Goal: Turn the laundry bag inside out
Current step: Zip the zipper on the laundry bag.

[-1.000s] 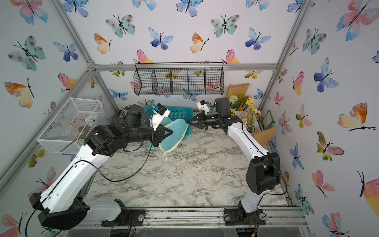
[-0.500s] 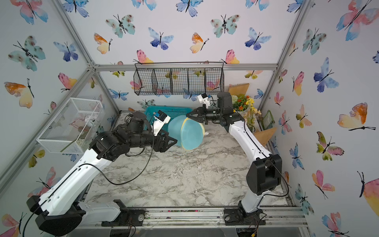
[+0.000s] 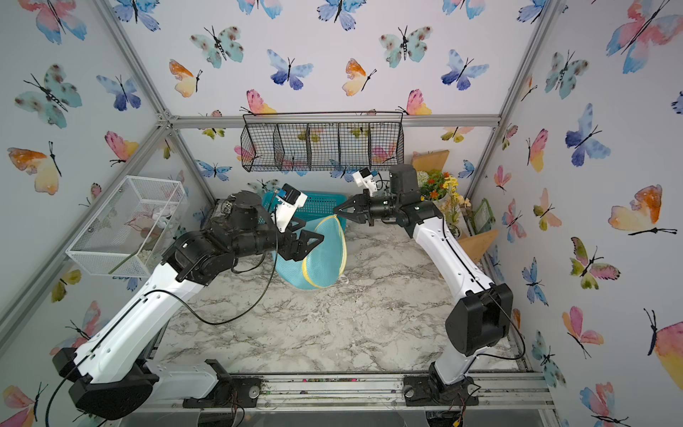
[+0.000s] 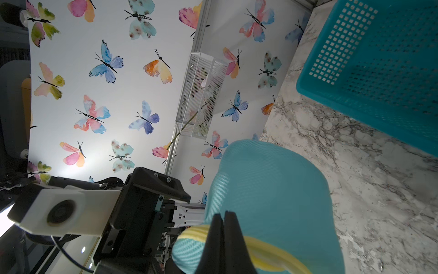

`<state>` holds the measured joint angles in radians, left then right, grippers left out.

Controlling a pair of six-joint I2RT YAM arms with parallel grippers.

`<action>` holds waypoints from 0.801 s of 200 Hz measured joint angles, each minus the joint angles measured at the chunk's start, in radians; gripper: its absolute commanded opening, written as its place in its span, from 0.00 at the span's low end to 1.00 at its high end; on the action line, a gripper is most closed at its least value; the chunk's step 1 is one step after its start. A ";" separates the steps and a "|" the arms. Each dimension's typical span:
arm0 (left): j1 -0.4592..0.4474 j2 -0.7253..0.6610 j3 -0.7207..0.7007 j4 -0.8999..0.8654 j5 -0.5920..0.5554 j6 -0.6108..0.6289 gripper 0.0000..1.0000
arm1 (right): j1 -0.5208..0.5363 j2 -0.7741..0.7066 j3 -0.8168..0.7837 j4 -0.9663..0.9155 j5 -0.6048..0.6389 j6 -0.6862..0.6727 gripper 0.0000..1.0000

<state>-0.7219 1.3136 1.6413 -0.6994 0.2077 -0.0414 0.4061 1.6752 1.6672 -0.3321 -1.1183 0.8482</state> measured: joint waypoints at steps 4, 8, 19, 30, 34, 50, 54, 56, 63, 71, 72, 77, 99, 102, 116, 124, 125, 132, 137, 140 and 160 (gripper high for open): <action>0.000 0.003 -0.001 0.003 0.001 0.000 0.77 | 0.003 0.000 0.000 0.000 0.000 0.000 0.02; 0.000 0.005 -0.003 0.006 0.003 0.000 0.77 | 0.008 0.000 0.000 0.000 0.000 0.000 0.02; 0.000 0.010 -0.011 0.009 0.004 0.000 0.78 | 0.019 0.000 0.000 0.000 0.000 0.005 0.02; 0.000 0.011 -0.023 0.010 0.003 0.001 0.78 | 0.030 0.000 0.000 0.002 0.000 0.008 0.02; 0.000 0.011 -0.025 0.010 0.003 0.002 0.78 | 0.035 0.000 0.001 0.002 0.000 0.011 0.02; 0.000 0.013 -0.031 0.007 0.003 0.012 0.78 | 0.055 0.000 0.011 0.002 0.000 0.022 0.02; 0.000 0.014 -0.031 0.008 0.003 0.015 0.78 | 0.060 0.000 0.016 0.002 0.000 0.024 0.02; 0.000 0.015 -0.031 0.008 0.003 0.017 0.78 | 0.062 0.000 0.018 0.002 0.000 0.023 0.02; 0.000 0.018 -0.031 0.008 0.003 0.021 0.78 | 0.070 0.001 0.031 0.000 0.000 0.024 0.02; 0.000 0.021 -0.031 0.008 0.003 0.026 0.78 | 0.078 0.003 0.050 0.000 -0.001 0.024 0.02; 0.000 0.022 -0.031 0.008 0.003 0.027 0.78 | 0.079 0.004 0.051 0.000 -0.001 0.024 0.02; 0.000 0.026 -0.031 0.009 0.003 0.031 0.78 | 0.082 0.006 0.066 -0.001 -0.002 0.024 0.02; 0.000 0.039 -0.038 0.022 0.003 0.041 0.77 | 0.093 0.012 0.113 -0.005 -0.008 0.023 0.02; 0.000 0.040 -0.039 0.023 0.003 0.042 0.77 | 0.094 0.012 0.116 -0.005 -0.008 0.022 0.02; 0.000 0.042 -0.042 0.029 0.003 0.050 0.73 | 0.099 0.014 0.126 -0.011 -0.009 0.022 0.02; 0.000 0.043 -0.042 0.031 0.002 0.053 0.69 | 0.100 0.015 0.127 -0.015 -0.011 0.022 0.02; 0.000 0.043 -0.042 0.031 0.002 0.055 0.68 | 0.100 0.015 0.127 -0.016 -0.011 0.022 0.02; 0.000 0.043 -0.042 0.031 0.000 0.058 0.62 | 0.100 0.016 0.127 -0.021 -0.014 0.021 0.02; 0.000 0.045 -0.042 0.031 0.000 0.060 0.57 | 0.100 0.017 0.127 -0.027 -0.016 0.021 0.02; 0.000 0.045 -0.042 0.031 0.000 0.063 0.52 | 0.100 0.017 0.127 -0.028 -0.016 0.021 0.02; 0.000 0.051 -0.040 0.031 -0.001 0.069 0.33 | 0.100 0.019 0.127 -0.038 -0.024 0.017 0.02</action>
<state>-0.7219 1.3647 1.6012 -0.6682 0.2066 0.0277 0.5060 1.6939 1.7943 -0.3702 -1.1423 0.8650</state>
